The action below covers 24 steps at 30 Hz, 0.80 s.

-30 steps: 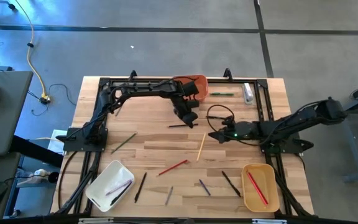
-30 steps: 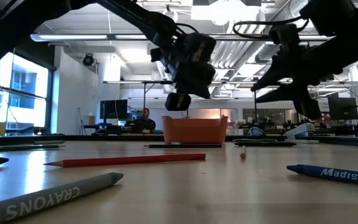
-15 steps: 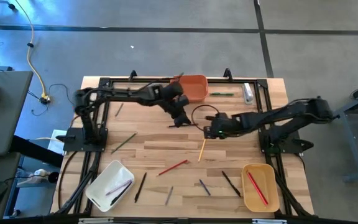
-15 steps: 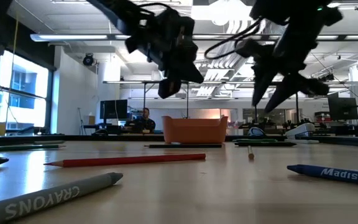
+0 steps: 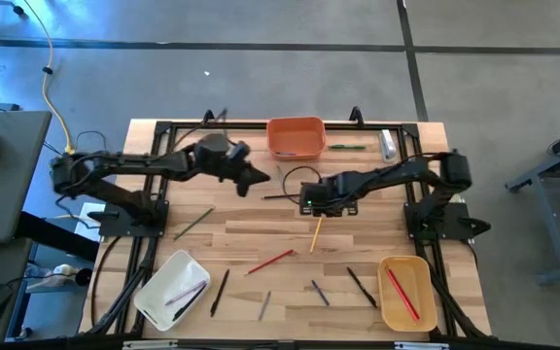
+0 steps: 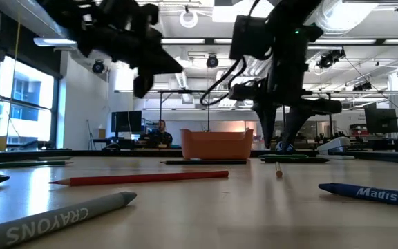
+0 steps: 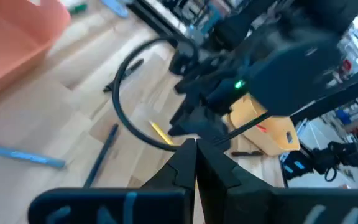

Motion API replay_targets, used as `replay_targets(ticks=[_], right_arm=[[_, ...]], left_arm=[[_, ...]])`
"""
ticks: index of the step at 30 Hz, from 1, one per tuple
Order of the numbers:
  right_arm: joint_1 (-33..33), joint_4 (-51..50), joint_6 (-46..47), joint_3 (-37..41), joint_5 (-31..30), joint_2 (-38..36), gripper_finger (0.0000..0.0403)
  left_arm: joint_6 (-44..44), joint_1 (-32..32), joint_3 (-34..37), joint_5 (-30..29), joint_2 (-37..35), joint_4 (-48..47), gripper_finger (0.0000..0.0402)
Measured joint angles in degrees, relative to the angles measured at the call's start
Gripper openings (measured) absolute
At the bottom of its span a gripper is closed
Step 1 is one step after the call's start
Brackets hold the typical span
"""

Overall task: Sort crayons/erasers/pens/pencils in bins
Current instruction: Put the yellow pencil into the yellow bin

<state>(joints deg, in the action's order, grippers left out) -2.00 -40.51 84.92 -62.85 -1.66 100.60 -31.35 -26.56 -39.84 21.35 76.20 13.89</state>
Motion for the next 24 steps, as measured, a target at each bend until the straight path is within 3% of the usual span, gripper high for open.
replay_targets(ticks=[11,19,24], right_arm=[[-0.31,-0.90,5.21,-1.81,1.56,6.44,0.0090],[-2.16,-1.51,2.66,-1.86,2.11,7.56,0.0022],[-4.21,-1.28,-4.42,-1.73,4.38,7.06,0.0012]], left_arm=[[1.71,-7.95,9.93,0.31,-16.50,-0.41,0.0000],[2.46,-13.62,13.10,0.35,-20.57,-0.37,0.0000],[3.67,-16.81,13.19,-0.80,-20.61,-0.33,0.0000]])
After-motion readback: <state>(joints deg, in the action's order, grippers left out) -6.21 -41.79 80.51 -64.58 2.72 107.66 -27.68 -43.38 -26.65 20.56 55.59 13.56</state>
